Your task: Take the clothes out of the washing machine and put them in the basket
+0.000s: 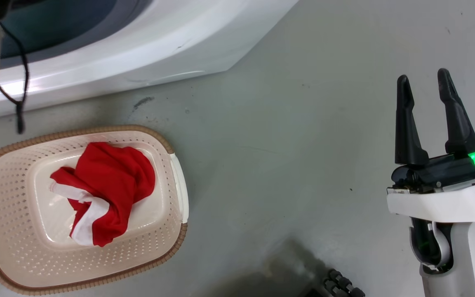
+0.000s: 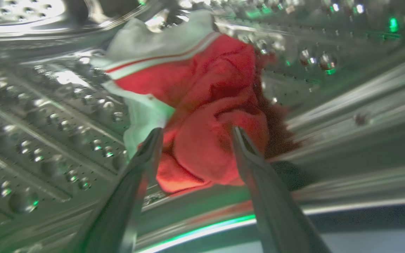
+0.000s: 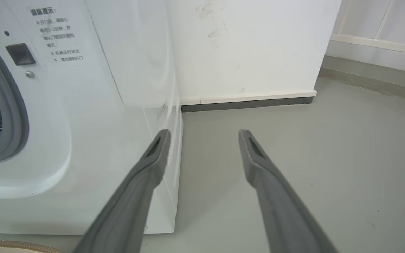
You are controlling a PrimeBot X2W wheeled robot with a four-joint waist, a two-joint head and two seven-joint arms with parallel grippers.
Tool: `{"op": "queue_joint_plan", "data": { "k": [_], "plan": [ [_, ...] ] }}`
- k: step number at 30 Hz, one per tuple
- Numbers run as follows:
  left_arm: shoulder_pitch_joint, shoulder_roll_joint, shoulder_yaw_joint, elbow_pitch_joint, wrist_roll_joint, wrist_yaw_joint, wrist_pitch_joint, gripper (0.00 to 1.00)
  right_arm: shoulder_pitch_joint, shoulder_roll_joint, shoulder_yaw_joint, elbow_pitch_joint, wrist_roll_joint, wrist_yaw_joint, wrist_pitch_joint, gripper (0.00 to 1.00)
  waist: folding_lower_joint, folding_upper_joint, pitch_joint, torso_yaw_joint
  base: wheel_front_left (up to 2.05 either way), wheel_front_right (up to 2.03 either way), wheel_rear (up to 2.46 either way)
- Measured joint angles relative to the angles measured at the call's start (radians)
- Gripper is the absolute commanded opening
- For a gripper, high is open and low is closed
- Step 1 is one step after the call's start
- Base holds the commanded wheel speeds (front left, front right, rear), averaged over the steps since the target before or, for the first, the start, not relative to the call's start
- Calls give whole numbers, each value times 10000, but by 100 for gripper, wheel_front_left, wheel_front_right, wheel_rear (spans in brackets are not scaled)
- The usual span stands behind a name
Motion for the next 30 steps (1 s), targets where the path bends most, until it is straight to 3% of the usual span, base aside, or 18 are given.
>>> {"op": "queue_joint_plan", "data": {
  "k": [6, 18, 19, 21, 30],
  "plan": [
    [-639, 359, -460, 261, -313, -2, 978, 100, -131, 4, 71, -36, 111, 0, 0, 100, 0, 0, 443, -160, 0, 0, 0],
    [-1135, 477, -966, 612, -391, 12, 1177, 100, -288, 2, 73, -54, 268, 0, 0, 100, -1, 0, 909, -377, 0, 0, 0],
    [-1162, 483, -991, 627, -389, 12, 1141, 93, -289, 2, 73, -54, 280, 0, 0, 100, -1, 0, 923, -385, 0, 0, 0],
    [-1160, 481, -1028, 648, -389, 12, 924, 0, -291, 2, 67, -56, 280, 0, 0, 100, -1, 0, 945, -385, 0, 0, 0],
    [-1047, 395, -1014, 909, -495, 59, 115, 0, -301, 2, 63, -6, 244, 0, 0, 100, -1, 0, 783, -285, 0, 0, 0]
  ]
}}
